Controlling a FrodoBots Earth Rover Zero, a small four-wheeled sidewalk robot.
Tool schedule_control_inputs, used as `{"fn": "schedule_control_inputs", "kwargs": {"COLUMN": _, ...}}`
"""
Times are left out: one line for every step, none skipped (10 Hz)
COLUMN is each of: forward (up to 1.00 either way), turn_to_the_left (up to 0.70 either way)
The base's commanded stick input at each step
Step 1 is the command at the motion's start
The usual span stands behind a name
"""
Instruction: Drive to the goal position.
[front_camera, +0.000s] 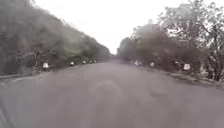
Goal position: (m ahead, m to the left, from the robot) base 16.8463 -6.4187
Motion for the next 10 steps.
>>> {"fn": "schedule_control_inputs", "kwargs": {"forward": 0.70, "turn_to_the_left": 0.00}}
{"fn": "schedule_control_inputs", "kwargs": {"forward": 0.70, "turn_to_the_left": 0.00}}
{"fn": "schedule_control_inputs", "kwargs": {"forward": 0.70, "turn_to_the_left": 0.00}}
{"fn": "schedule_control_inputs", "kwargs": {"forward": 0.70, "turn_to_the_left": 0.00}}
{"fn": "schedule_control_inputs", "kwargs": {"forward": 0.70, "turn_to_the_left": 0.00}}
{"fn": "schedule_control_inputs", "kwargs": {"forward": 0.70, "turn_to_the_left": 0.00}}
{"fn": "schedule_control_inputs", "kwargs": {"forward": 0.70, "turn_to_the_left": 0.00}}
{"fn": "schedule_control_inputs", "kwargs": {"forward": 0.70, "turn_to_the_left": 0.00}}
{"fn": "schedule_control_inputs", "kwargs": {"forward": 0.70, "turn_to_the_left": 0.00}}
{"fn": "schedule_control_inputs", "kwargs": {"forward": 0.70, "turn_to_the_left": 0.00}}
